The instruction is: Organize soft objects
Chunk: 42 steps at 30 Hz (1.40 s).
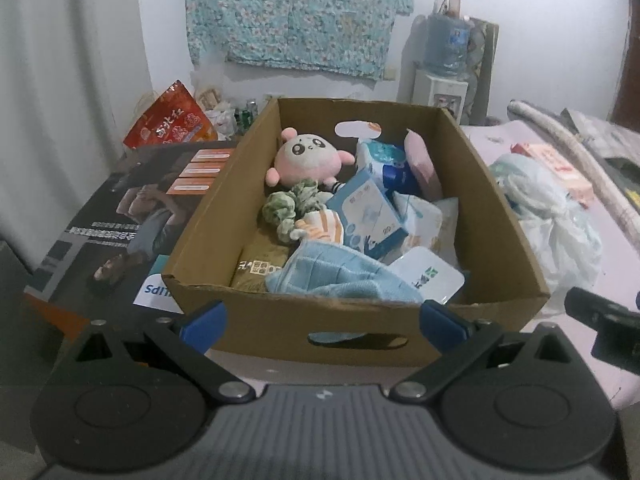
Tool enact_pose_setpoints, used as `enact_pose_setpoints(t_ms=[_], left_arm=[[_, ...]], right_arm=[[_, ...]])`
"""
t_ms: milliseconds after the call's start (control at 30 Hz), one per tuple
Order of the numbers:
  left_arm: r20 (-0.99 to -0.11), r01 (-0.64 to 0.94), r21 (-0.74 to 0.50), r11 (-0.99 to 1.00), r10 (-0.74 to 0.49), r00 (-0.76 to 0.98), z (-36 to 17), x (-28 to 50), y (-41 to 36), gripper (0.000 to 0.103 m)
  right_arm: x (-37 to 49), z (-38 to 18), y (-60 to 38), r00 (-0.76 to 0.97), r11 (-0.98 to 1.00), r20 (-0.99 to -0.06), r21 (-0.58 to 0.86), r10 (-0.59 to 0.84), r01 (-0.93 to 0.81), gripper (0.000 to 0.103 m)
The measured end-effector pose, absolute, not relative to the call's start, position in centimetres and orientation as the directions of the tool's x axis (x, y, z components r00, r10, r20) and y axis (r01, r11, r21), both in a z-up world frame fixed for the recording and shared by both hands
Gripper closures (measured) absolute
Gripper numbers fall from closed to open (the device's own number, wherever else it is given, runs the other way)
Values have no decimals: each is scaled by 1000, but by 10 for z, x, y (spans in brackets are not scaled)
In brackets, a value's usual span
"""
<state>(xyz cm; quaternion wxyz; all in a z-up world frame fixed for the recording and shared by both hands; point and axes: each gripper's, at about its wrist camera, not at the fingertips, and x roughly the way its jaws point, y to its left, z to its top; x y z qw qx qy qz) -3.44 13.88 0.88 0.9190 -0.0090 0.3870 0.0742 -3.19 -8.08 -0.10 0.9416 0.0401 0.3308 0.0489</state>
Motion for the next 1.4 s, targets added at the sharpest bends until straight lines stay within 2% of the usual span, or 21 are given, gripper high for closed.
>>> enact_pose_setpoints(t_ms=[233,1400], left_arm=[[-726,-126,96,987,156,670,12,-32,127,0],[-756,-126,109,986,165,633,7,-30,122,0]], right_arm=[[-26,-11,-76,722,988,-675,129,152,-88,1],[-31,-3,-76,727,989,-671,100,145,-105,1]])
